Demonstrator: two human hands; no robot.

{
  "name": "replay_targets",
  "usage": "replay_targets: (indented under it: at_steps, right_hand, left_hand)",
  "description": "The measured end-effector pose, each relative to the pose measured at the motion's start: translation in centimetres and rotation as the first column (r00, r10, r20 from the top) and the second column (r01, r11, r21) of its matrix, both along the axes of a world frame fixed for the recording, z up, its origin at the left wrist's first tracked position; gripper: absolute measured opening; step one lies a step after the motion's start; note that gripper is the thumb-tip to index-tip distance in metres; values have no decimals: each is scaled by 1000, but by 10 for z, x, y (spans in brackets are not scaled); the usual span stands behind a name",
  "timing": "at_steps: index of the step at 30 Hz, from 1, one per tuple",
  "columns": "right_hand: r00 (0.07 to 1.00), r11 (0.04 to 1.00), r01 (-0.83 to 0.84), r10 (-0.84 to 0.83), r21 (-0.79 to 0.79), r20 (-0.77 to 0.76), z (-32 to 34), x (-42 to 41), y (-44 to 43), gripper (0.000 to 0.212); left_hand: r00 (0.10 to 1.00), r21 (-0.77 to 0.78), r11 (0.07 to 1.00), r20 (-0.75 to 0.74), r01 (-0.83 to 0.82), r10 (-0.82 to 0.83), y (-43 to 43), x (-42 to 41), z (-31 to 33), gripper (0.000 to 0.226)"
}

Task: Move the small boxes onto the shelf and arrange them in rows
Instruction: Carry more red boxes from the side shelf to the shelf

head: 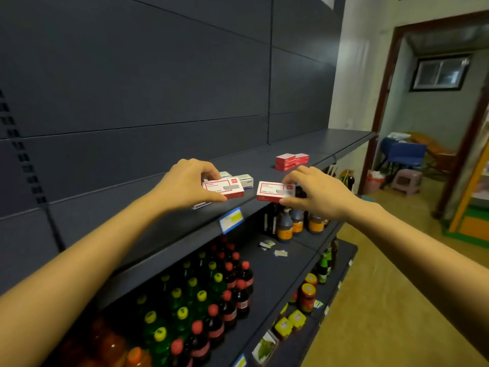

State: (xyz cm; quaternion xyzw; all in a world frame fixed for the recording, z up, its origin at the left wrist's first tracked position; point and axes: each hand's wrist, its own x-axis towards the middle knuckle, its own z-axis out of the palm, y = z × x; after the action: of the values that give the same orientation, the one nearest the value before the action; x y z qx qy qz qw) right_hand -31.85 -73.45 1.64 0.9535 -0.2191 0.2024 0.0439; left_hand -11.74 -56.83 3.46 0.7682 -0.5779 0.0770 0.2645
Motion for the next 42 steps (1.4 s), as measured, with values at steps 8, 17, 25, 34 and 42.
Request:
replay_targets:
  at_steps: [8,17,25,34,42]
  right_hand:
    - [999,999,32,-32,4,-13,-9,-32,-105,47]
    - [999,999,32,-32,7,-9,-17,-14,-234,48]
    - [1000,999,-6,5,45,13,-5,30,-344,48]
    - [975,972,-216,220,88,-35,-1,84,-422,46]
    - [885,884,-450,461,125,-70,1,128,-464,44]
  left_hand:
    - [1000,33,999,-30,-7,8,-92,-17,-5,41]
    - [1000,88,996,-26,-9,11,-213,-6,-4,44]
    - [995,100,990,11,-104,103,-308,16,13,40]
    - [967,127,962,-45,-242,250,-369,29,1,39]
    - [910,161,920,-159,-358,382,-390,24,-15,37]
